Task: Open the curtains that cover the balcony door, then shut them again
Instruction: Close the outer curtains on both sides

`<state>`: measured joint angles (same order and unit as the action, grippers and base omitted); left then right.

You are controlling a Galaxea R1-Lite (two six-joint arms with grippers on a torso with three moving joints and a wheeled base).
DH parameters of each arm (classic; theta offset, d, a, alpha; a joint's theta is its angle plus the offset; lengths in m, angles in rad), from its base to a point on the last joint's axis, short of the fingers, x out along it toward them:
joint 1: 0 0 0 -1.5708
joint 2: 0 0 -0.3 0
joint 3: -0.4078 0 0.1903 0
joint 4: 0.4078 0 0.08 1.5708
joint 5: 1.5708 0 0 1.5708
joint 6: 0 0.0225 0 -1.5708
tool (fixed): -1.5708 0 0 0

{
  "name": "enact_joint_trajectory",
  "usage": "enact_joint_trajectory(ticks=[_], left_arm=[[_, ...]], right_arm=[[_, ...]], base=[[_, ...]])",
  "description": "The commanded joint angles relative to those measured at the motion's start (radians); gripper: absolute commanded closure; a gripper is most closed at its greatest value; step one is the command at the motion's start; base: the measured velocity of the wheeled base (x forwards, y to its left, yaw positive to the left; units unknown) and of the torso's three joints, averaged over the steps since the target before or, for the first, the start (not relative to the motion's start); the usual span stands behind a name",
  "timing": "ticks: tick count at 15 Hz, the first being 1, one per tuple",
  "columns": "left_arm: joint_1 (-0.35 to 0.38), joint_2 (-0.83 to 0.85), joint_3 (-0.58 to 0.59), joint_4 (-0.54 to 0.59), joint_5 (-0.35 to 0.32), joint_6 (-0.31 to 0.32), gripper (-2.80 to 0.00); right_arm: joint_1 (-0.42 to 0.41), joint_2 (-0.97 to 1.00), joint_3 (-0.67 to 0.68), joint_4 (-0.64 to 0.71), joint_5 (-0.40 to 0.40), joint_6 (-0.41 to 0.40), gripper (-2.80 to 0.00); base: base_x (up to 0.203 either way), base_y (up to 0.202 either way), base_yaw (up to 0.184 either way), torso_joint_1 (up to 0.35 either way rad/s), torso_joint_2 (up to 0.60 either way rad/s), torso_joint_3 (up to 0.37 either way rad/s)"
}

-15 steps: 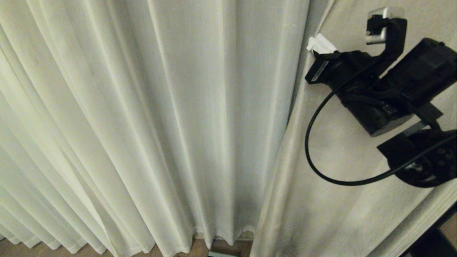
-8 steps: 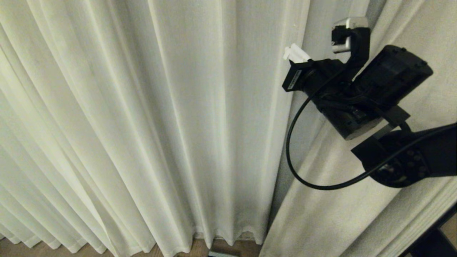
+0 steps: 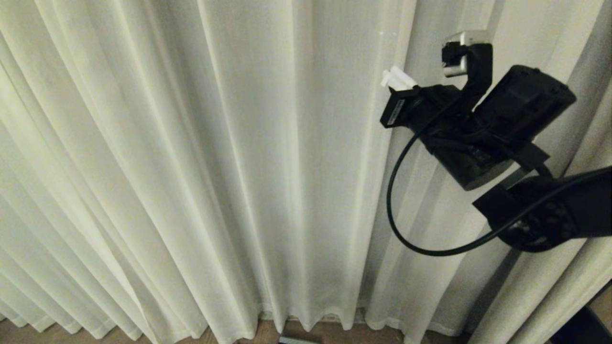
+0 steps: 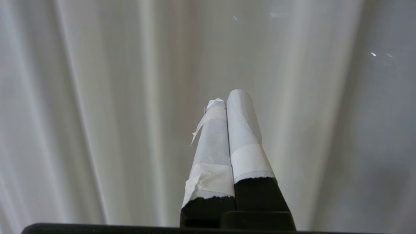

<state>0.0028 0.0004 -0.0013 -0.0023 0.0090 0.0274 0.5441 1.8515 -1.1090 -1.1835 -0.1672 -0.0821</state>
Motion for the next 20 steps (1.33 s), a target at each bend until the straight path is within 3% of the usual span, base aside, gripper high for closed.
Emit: enact_joint_trajectory(ticks=[1,4,7,9,15,18,19,20], left_arm=[[0.000,0.000,0.000,-0.001,0.000,0.000,0.00],[0.000,0.000,0.001,-0.001,0.000,0.000,0.00],[0.000,0.000,0.000,-0.001,0.000,0.000,0.00],[0.000,0.000,0.000,-0.001,0.000,0.000,0.00],[0.000,0.000,0.000,-0.001,0.000,0.000,0.00],[0.000,0.000,0.001,-0.001,0.000,0.000,0.00],[0.000,0.000,0.000,-0.001,0.000,0.000,0.00],[0.000,0.000,0.001,-0.001,0.000,0.000,0.00]], right_arm=[[-0.060,-0.064,0.033,0.041,-0.001,-0.001,0.00],[-0.184,-0.171,0.113,0.157,0.001,0.000,0.00],[-0.361,-0.300,0.228,0.302,0.005,0.007,0.00],[-0.467,-0.378,0.315,0.380,0.006,0.056,0.00],[-0.732,-0.546,0.505,0.452,0.009,0.131,0.00],[-0.797,-0.605,0.584,0.453,0.018,0.138,0.00],[-0.802,-0.629,0.603,0.454,0.018,0.149,-2.67],[-0.805,-0.643,0.614,0.455,0.018,0.160,-2.80]], base=[[0.000,0.000,0.000,0.000,0.00,0.000],[0.000,0.000,0.000,0.000,0.00,0.000],[0.000,0.000,0.000,0.000,0.00,0.000],[0.000,0.000,0.000,0.000,0.00,0.000],[0.000,0.000,0.000,0.000,0.00,0.000],[0.000,0.000,0.000,0.000,0.00,0.000],[0.000,0.000,0.000,0.000,0.00,0.000],[0.000,0.000,0.000,0.000,0.00,0.000]])
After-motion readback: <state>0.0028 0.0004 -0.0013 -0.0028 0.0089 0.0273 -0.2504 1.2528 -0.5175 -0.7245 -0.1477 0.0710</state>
